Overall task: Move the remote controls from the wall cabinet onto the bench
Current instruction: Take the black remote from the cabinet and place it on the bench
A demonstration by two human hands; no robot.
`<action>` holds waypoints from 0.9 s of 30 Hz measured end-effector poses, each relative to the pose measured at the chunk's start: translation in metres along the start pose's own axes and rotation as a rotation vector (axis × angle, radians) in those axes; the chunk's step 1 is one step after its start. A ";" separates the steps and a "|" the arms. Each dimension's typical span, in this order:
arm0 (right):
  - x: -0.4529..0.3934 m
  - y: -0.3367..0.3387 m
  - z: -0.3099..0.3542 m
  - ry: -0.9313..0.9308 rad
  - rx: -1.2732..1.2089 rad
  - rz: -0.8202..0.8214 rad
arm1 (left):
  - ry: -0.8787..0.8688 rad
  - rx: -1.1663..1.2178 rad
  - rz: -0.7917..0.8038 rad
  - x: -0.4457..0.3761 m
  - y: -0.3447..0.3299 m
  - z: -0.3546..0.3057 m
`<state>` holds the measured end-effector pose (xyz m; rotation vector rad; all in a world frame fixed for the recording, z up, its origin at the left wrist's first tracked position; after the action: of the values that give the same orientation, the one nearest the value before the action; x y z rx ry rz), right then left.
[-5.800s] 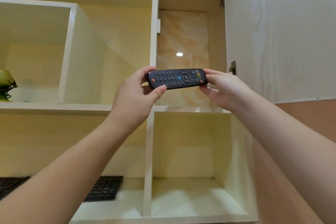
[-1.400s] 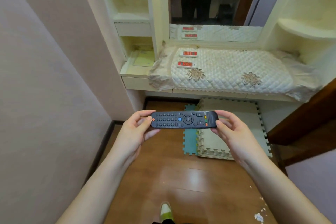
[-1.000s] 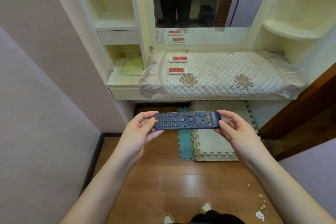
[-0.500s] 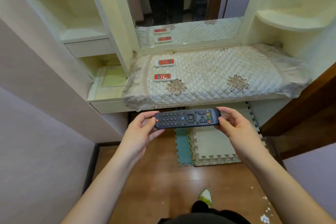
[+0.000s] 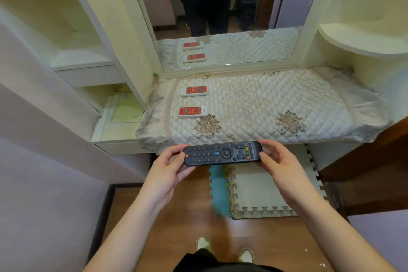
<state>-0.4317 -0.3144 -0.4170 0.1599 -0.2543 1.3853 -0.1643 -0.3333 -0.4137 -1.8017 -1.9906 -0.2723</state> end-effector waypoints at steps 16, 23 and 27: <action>-0.103 -0.018 0.018 -0.056 -0.050 -0.149 | 0.035 -0.057 0.123 -0.137 -0.021 -0.036; -0.137 0.024 0.016 -0.081 -0.025 -0.202 | 0.039 -0.135 0.166 -0.169 -0.069 -0.029; -0.161 0.054 0.014 -0.089 -0.034 -0.192 | 0.053 -0.184 0.152 -0.181 -0.100 -0.016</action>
<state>-0.5128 -0.4613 -0.4488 0.2130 -0.3283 1.1843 -0.2498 -0.5150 -0.4656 -2.0246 -1.8322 -0.4635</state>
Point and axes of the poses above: each hand's wrist, its own x-axis away from the middle knuckle, its own y-axis out of the back of the hand, z = x × y, the point moved 4 cm from there along -x, towards the middle knuckle, and after that the axes turned 6 degrees about -x, right-handed, at the moved point
